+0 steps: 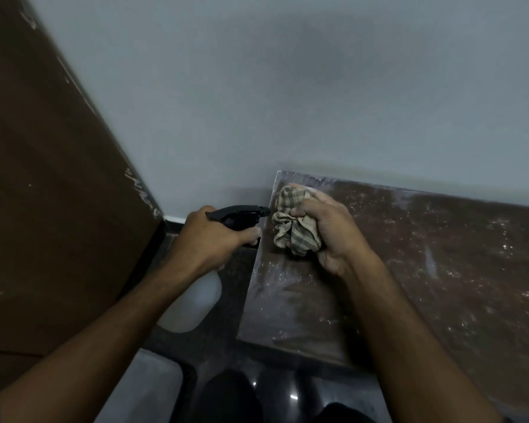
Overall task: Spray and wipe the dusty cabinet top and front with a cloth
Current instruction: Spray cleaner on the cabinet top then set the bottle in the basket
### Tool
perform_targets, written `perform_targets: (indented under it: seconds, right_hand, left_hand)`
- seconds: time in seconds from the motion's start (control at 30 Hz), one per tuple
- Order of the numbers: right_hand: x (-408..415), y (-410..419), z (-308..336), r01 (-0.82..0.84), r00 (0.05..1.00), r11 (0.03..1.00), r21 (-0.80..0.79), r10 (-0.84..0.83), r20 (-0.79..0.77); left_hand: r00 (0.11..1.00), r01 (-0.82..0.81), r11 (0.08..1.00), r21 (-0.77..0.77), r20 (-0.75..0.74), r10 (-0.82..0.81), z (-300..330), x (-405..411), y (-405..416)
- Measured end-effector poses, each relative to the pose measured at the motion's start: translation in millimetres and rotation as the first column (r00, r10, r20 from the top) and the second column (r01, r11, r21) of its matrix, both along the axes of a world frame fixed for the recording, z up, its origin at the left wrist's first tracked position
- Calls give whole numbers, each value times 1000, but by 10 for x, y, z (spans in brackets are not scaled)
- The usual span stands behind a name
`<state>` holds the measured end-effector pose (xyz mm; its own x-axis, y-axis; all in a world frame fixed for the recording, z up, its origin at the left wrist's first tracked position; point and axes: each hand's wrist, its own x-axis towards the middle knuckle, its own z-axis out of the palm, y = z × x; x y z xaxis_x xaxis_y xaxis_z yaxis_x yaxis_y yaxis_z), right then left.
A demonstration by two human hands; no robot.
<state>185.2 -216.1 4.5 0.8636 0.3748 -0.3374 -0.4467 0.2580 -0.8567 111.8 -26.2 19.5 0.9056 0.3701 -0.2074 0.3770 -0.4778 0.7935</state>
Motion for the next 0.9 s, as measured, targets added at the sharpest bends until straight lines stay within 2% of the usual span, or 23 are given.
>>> perform_targets:
  seconds: [0.17,0.33,0.53,0.67,0.73,0.9]
  right_hand:
    - [-143,10,121,10,1000,999,34,-11,15]
    - [-263,-19,160,92,994,995,-45,-89,60]
    - [-455,-91,190,185,981,979,-83,-179,75]
    - [-468,-108,178,229,973,973,-14,-229,-7]
    - [-447,-111,168,207,977,977,45,-204,-57]
    - [-317,-43,185,167,982,966,196,-145,-123]
  left_hand:
    - [1000,-15,999,31,2,15,92,-147,-63]
    - [999,-8,994,106,44,4,213,-329,-69]
    - [998,-31,992,123,62,24,375,-449,-143]
    - [996,59,984,166,57,-69,486,-388,-155]
    - [991,110,984,142,57,-119,518,-363,-148]
    - [993,102,994,49,55,-105,446,-210,-118]
